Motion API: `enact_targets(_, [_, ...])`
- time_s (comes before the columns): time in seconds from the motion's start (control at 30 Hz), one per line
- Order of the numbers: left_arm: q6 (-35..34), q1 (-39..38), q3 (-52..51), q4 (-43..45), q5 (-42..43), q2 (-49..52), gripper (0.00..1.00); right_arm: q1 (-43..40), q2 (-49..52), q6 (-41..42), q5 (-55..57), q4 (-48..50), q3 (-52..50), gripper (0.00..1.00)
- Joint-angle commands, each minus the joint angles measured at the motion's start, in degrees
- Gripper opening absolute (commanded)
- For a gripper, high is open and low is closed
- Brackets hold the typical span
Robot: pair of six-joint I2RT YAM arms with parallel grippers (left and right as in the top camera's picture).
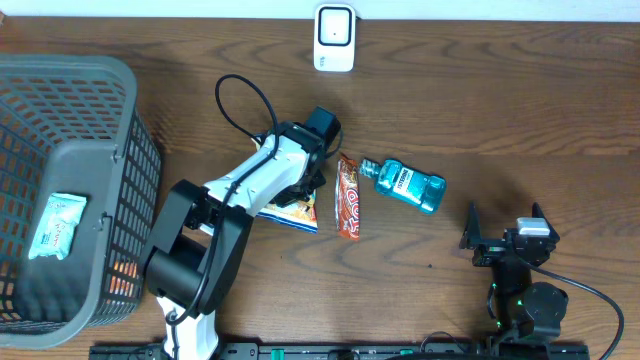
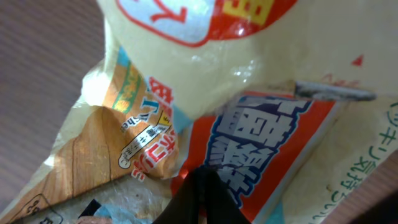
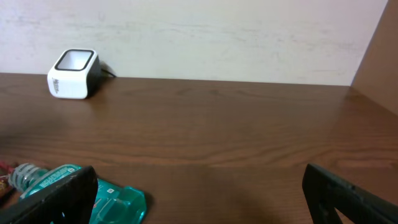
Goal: Scan the item barcode
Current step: 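Carry the yellow snack bag out and lay it left of the snack bar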
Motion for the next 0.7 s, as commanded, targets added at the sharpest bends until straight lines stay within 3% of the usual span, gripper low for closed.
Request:
enact_targets(0.0, [2.67, -0.17, 1.6, -3.45, -2.78, -3.74, 0.08, -0.35, -0.09, -0.28, 0.07, -0.24, -0.07, 0.99])
enact_targets(0.13, [4.04, -0.15, 2.75, -3.58, -6.25, -12.33, 0.08, -0.35, -0.09, -0.28, 0.07, -0.24, -0.07, 0.99])
enact_targets(0.27, [3.78, -0.17, 2.75, -5.38, -3.41, -19.43, 0.07, -0.35, -0.09, -0.28, 0.07, -0.24, -0.07, 0.99])
enact_targets(0.47, [0.0, -0.17, 1.33, -12.11, -1.42, -20.44, 0.07, -0.35, -0.09, -0.28, 0.07, -0.22, -0.07, 0.99])
enact_targets(0.67, [-3.89, -0.17, -4.85, -9.05, -0.02, -20.33, 0.07, -0.35, -0.09, -0.28, 0.07, -0.24, -0.07, 0.99])
